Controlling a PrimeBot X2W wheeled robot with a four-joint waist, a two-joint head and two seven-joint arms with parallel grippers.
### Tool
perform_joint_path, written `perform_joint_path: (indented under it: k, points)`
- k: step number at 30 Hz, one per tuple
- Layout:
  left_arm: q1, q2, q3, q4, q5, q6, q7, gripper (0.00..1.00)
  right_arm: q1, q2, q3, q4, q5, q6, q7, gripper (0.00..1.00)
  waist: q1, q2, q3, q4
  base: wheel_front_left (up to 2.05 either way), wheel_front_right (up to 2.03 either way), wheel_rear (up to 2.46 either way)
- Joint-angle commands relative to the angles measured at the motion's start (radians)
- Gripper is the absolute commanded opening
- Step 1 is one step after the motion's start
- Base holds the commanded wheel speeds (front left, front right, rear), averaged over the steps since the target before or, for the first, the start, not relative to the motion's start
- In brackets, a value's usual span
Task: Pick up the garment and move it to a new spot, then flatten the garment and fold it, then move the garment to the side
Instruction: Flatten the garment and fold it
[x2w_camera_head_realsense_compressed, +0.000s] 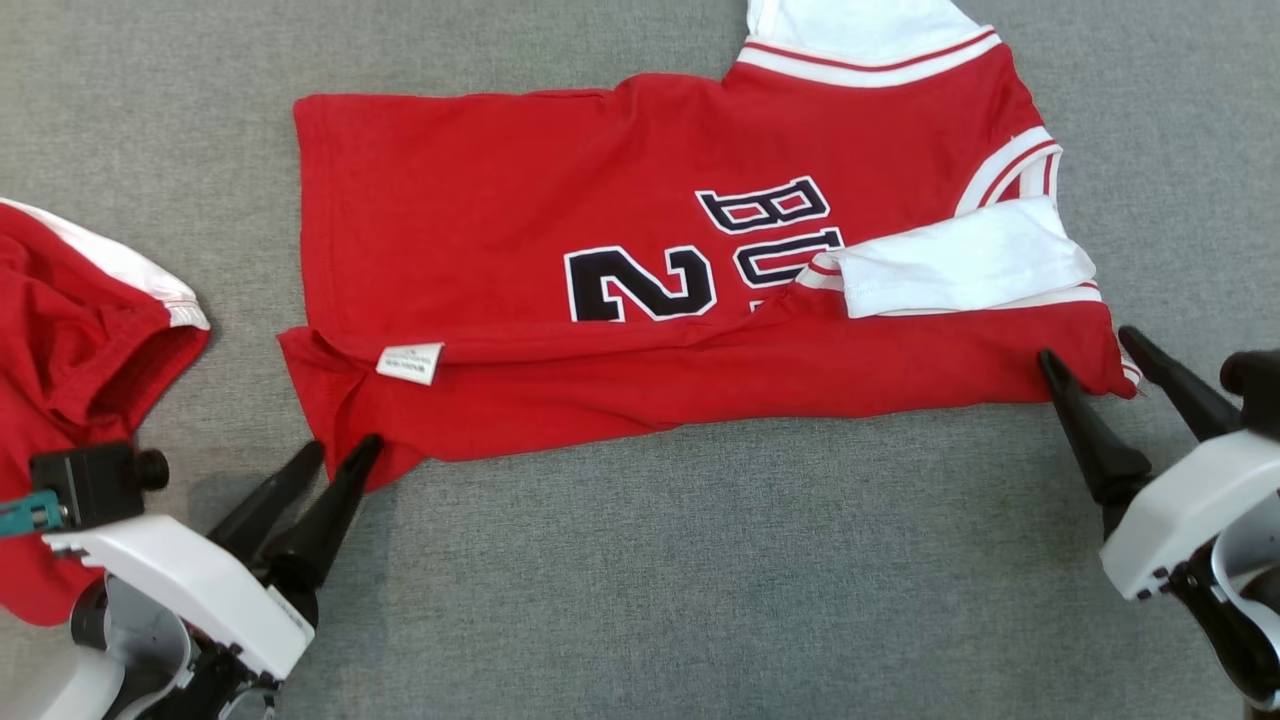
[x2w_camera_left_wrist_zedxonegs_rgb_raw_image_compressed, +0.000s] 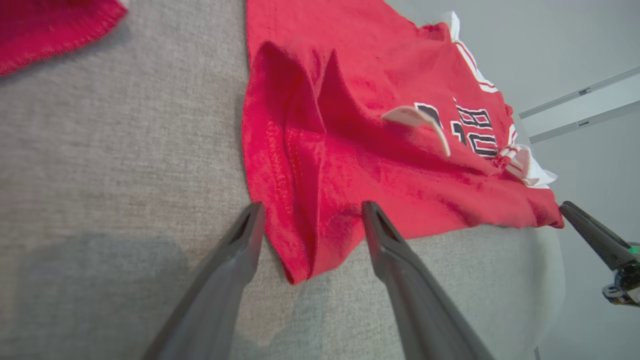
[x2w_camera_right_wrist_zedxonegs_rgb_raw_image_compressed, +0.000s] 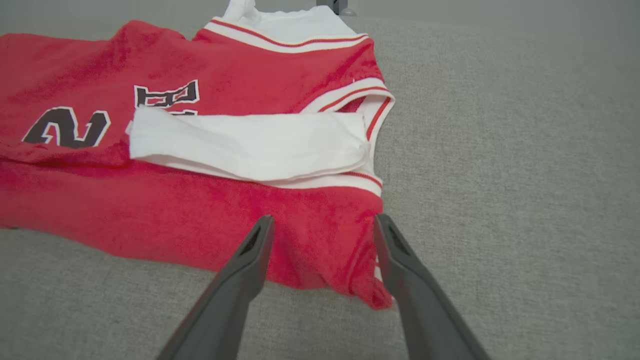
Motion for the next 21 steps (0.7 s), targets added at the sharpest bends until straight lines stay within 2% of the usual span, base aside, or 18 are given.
perform_joint_path:
  k: [1,8,14,15,16,17,18,19,21]
  points:
    - [0.019,0.009,0.002,-0.007,0.002,-0.001,-0.007,1.00,0.024,-0.005,-0.009,-0.017,-0.014,0.001,0.010,1.00,0.0000,0.0000,0.013,-0.006,0.00,0.00,0.00]
    - [0.022,0.007,-0.004,0.011,0.004,-0.006,-0.004,1.00,0.047,-0.001,-0.052,-0.021,-0.086,0.001,0.039,1.00,0.0000,0.0000,0.045,-0.004,0.00,0.00,0.00]
    - [-0.010,-0.019,-0.032,0.043,-0.004,-0.024,0.029,1.00,0.017,0.017,-0.015,0.000,-0.077,0.001,0.056,1.00,0.0000,0.0000,0.066,-0.001,0.00,0.00,0.00]
    - [-0.017,-0.023,-0.036,0.050,-0.006,-0.031,0.034,0.80,0.014,0.016,-0.006,0.006,-0.074,0.001,0.060,1.00,0.0000,0.0000,0.069,-0.001,0.00,0.00,0.00]
    - [-0.021,-0.028,-0.042,0.055,-0.006,-0.041,0.041,0.34,0.013,0.012,0.000,0.014,-0.069,0.001,0.064,1.00,0.0000,0.0000,0.071,0.000,0.00,0.00,0.00]
    - [-0.027,-0.032,-0.047,0.059,-0.007,-0.054,0.044,0.00,0.012,0.009,0.004,0.021,-0.062,0.001,0.069,0.57,0.0000,0.0000,0.072,0.001,0.00,0.00,0.00]
    - [-0.031,-0.033,-0.056,0.060,-0.005,-0.067,0.052,0.00,0.010,0.008,0.009,0.023,-0.060,0.001,0.069,0.21,0.0000,0.0000,0.072,0.000,0.00,0.00,0.00]
    - [-0.033,-0.034,-0.063,0.058,-0.006,-0.082,0.059,0.00,0.011,0.004,0.011,0.025,-0.053,0.001,0.070,0.00,0.0000,0.0000,0.070,0.000,0.00,0.00,0.00]
    - [-0.031,-0.026,-0.065,0.051,-0.017,-0.104,0.067,0.00,0.013,-0.013,0.014,0.024,-0.032,0.000,0.078,0.00,0.0000,0.0000,0.062,-0.003,0.00,0.00,0.00]
